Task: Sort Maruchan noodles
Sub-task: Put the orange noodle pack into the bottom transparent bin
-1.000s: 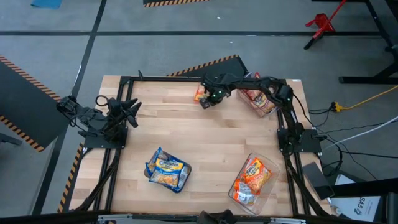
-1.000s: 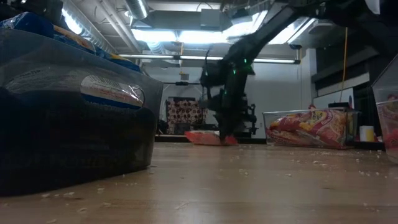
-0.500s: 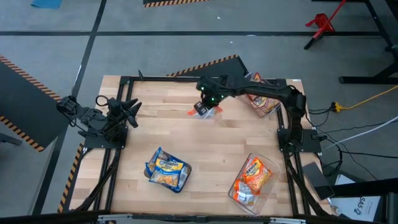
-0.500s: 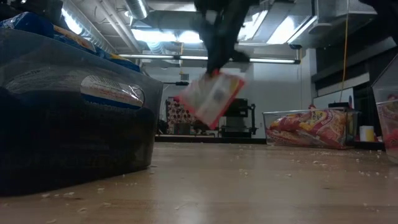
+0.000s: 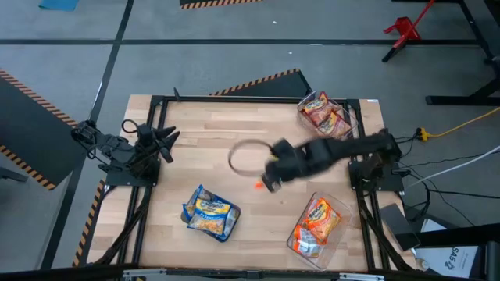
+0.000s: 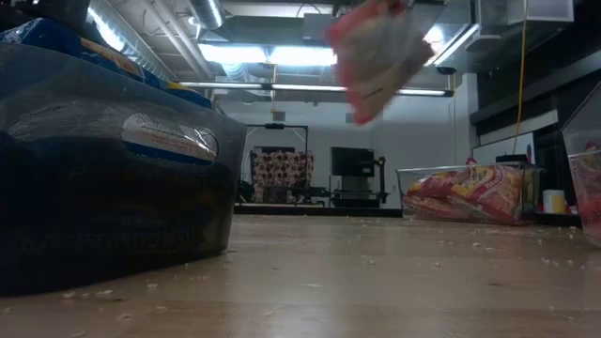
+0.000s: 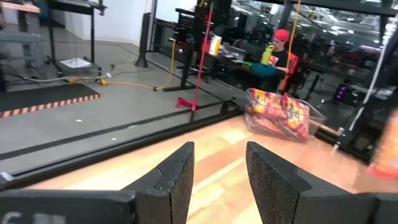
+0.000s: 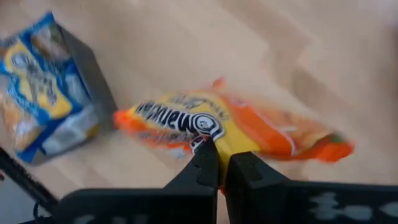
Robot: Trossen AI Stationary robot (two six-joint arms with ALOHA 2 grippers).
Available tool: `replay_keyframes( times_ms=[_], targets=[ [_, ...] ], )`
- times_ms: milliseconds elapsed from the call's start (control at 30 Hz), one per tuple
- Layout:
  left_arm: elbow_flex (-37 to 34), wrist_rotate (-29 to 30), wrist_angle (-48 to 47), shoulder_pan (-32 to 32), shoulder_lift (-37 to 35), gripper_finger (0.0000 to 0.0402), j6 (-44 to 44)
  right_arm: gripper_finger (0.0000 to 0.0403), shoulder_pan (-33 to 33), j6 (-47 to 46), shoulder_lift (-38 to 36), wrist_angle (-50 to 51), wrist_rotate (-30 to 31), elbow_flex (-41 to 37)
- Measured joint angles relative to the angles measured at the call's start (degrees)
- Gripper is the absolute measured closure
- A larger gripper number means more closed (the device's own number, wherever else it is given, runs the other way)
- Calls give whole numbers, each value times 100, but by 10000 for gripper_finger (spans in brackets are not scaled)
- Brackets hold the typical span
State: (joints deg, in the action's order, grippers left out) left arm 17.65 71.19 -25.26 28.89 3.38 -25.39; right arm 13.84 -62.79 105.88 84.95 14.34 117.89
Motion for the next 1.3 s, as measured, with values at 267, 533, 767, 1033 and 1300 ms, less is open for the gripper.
replay_keyframes(
  times_ms=[267, 533, 767, 1033, 1300],
  targets=[
    [0, -85, 0, 2, 0, 262, -13, 403, 1609, -2529, -29, 520, 386, -105],
    [0, -85, -1, 0, 0, 262, -4, 403, 2619, -4409, -30, 507, 919, -292],
    [0, -83, -1, 2, 0, 262, -4, 403, 3201, -5368, -28, 505, 716, -583],
    [0, -83, -2, 1, 0, 262, -7, 403, 3754, -6432, -30, 505, 58, -1137],
    [0, -83, -2, 0, 0, 262, -4, 403, 3787, -6336, -28, -116, -194, -1806]
  ],
)
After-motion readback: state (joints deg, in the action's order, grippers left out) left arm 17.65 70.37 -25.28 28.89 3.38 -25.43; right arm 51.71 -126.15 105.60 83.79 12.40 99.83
